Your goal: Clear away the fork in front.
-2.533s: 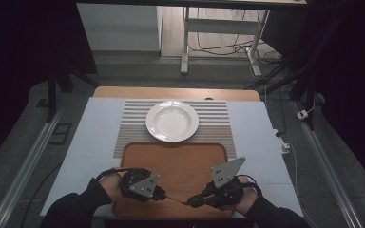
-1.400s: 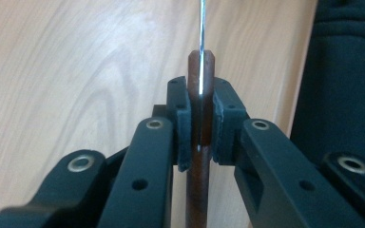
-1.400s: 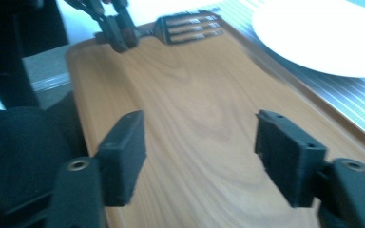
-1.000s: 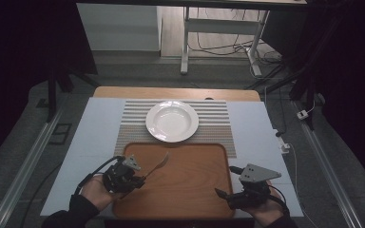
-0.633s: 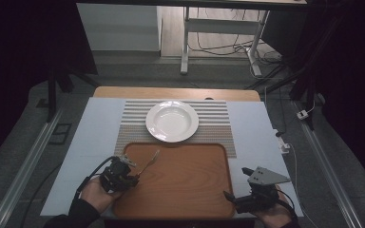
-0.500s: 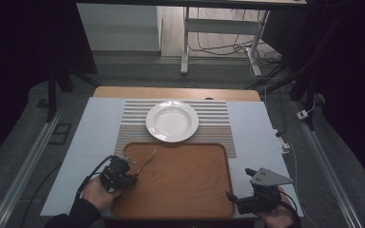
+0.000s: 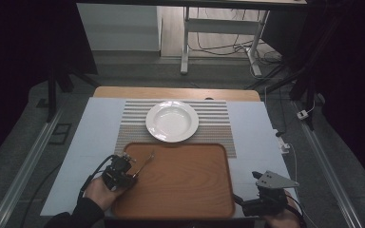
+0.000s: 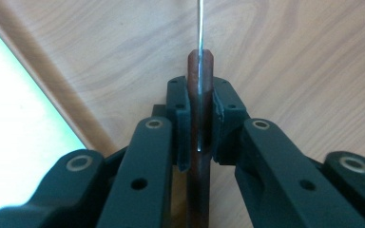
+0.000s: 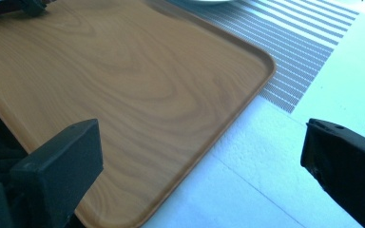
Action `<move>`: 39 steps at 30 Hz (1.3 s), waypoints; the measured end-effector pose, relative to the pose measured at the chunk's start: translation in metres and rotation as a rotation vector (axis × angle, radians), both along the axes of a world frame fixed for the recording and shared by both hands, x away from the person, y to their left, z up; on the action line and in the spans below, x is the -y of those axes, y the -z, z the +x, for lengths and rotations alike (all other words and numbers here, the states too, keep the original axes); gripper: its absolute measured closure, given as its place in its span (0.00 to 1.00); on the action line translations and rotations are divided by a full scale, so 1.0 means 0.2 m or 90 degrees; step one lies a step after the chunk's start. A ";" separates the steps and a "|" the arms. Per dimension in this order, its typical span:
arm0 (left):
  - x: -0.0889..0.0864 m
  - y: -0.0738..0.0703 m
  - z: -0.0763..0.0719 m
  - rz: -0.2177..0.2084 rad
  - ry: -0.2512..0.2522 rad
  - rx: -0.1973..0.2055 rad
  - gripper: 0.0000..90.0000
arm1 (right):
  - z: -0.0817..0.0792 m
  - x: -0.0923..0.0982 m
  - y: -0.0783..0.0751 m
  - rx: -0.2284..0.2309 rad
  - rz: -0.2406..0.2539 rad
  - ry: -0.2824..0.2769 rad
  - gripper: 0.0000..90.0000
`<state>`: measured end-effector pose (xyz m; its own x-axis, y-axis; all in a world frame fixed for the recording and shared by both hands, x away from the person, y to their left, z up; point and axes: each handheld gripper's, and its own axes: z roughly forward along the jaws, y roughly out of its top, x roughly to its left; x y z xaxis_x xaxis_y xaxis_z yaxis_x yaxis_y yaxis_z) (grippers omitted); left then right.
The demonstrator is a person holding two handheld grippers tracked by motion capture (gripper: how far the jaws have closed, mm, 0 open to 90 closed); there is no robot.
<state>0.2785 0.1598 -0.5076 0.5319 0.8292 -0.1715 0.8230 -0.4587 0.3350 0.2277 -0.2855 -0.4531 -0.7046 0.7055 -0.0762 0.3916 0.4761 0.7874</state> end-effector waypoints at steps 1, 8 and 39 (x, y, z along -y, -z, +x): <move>0.00 0.00 0.00 0.000 0.001 0.001 0.88 | 0.00 0.00 0.00 -0.002 -0.002 0.001 0.01; -0.01 -0.01 0.00 -0.011 0.009 0.004 0.84 | 0.00 0.01 0.01 -0.005 -0.007 0.005 0.01; 0.04 -0.05 0.30 -0.102 0.075 0.106 1.00 | 0.00 0.04 0.01 -0.041 -0.006 0.058 0.00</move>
<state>0.3392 0.1514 -0.4976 0.6555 0.7288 -0.1979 0.6945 -0.4789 0.5369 0.2279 -0.2928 -0.4552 -0.6413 0.7662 -0.0398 0.4834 0.4438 0.7545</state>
